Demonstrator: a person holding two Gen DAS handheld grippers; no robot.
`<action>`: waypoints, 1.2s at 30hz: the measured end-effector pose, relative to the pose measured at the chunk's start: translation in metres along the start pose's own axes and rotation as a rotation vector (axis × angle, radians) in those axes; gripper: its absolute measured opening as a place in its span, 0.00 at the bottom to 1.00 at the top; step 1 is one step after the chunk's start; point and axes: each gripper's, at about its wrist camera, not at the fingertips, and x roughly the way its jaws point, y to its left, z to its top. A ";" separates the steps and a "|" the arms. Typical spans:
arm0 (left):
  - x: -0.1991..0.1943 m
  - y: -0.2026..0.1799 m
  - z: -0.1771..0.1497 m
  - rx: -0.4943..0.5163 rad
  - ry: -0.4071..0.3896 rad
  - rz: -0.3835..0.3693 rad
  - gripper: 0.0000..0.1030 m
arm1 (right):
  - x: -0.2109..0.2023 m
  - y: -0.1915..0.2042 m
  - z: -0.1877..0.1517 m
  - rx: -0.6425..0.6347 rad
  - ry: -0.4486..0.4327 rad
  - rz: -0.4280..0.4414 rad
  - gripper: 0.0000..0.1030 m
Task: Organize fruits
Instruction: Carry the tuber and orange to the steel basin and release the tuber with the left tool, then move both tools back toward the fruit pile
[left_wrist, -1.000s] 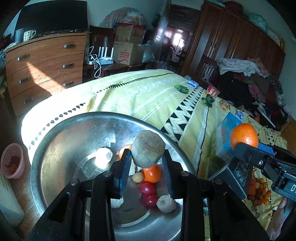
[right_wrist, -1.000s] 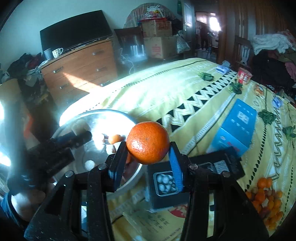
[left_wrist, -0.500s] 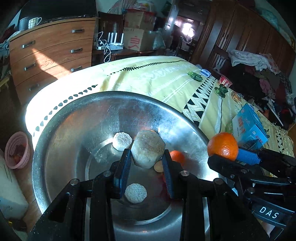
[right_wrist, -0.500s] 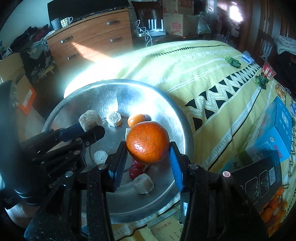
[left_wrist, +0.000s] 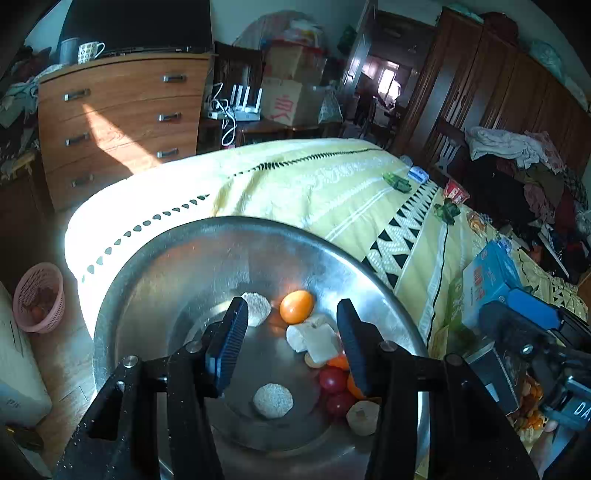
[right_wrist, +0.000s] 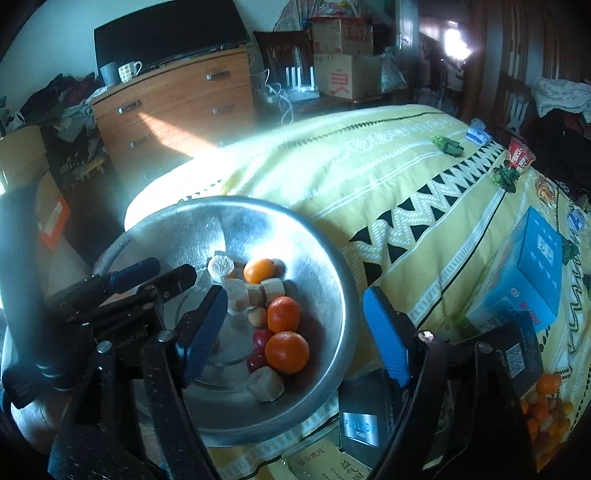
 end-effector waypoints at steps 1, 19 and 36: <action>-0.006 -0.006 0.003 0.006 -0.028 -0.007 0.51 | -0.016 -0.009 -0.001 0.014 -0.060 -0.032 0.75; 0.051 -0.190 0.017 0.272 0.011 -0.192 0.57 | -0.072 -0.177 -0.068 0.558 -0.515 -0.583 1.00; 0.068 -0.228 -0.016 0.486 0.067 -0.199 0.57 | -0.057 -0.177 -0.079 0.655 -0.505 -0.558 1.00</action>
